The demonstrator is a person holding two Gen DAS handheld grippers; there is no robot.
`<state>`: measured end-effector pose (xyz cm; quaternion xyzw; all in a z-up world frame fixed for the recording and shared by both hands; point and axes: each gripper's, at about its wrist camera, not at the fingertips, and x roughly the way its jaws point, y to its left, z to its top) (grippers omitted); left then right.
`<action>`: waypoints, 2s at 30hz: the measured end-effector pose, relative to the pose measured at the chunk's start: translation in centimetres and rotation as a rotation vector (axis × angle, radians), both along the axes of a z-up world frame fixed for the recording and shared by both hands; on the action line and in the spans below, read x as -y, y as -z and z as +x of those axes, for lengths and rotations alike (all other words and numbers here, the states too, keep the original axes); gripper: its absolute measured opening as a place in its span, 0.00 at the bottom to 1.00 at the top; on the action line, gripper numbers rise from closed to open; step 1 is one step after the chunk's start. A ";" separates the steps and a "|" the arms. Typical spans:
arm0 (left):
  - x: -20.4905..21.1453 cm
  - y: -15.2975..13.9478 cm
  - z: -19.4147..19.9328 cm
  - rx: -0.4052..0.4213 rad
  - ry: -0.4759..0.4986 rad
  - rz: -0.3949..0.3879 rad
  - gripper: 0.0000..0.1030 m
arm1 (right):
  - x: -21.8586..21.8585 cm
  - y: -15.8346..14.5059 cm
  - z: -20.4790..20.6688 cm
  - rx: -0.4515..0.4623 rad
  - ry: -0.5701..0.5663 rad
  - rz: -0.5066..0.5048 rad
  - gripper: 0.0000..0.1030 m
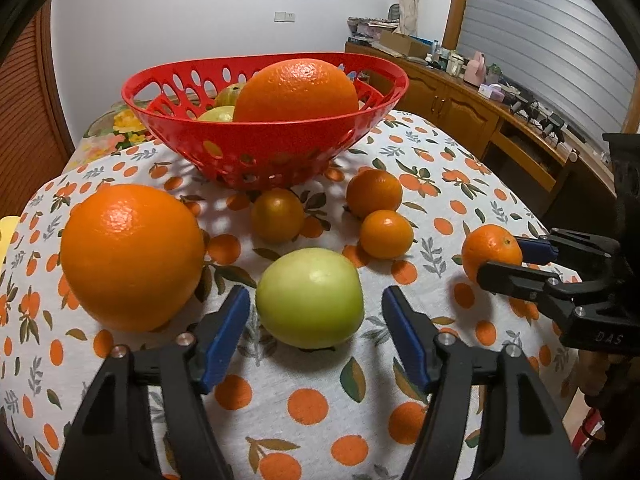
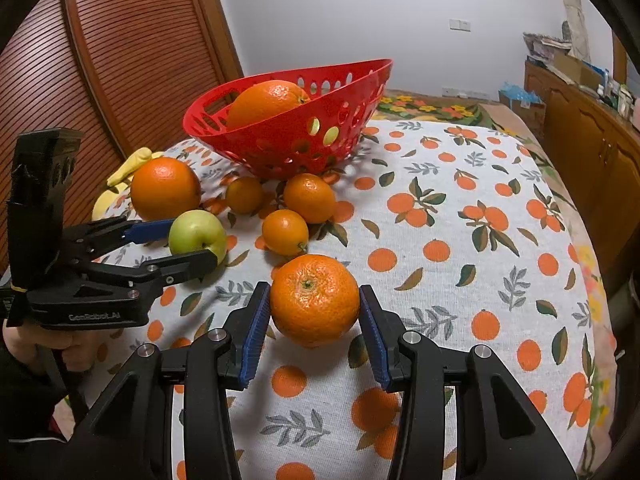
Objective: Organize fruits
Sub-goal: 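Close the right tool on the mandarin while the left tool grasps the pale green pomelo, then carry the mandarin with the right tool and the pomelo with the left tool over the basket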
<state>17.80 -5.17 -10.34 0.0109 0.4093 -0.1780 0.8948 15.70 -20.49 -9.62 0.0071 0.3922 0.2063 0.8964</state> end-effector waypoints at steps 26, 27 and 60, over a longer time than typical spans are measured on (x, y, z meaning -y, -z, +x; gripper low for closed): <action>-0.4 0.1 0.1 -0.003 -0.021 -0.021 0.52 | -0.2 -0.3 0.0 0.006 -0.006 -0.006 0.43; -0.4 -0.1 -0.1 0.003 -0.021 -0.023 0.52 | -0.2 -0.5 0.1 0.008 -0.007 -0.005 0.43; -3.1 -9.3 0.5 0.196 -0.042 -0.065 0.52 | -1.5 -8.8 5.0 0.187 -0.057 0.022 0.43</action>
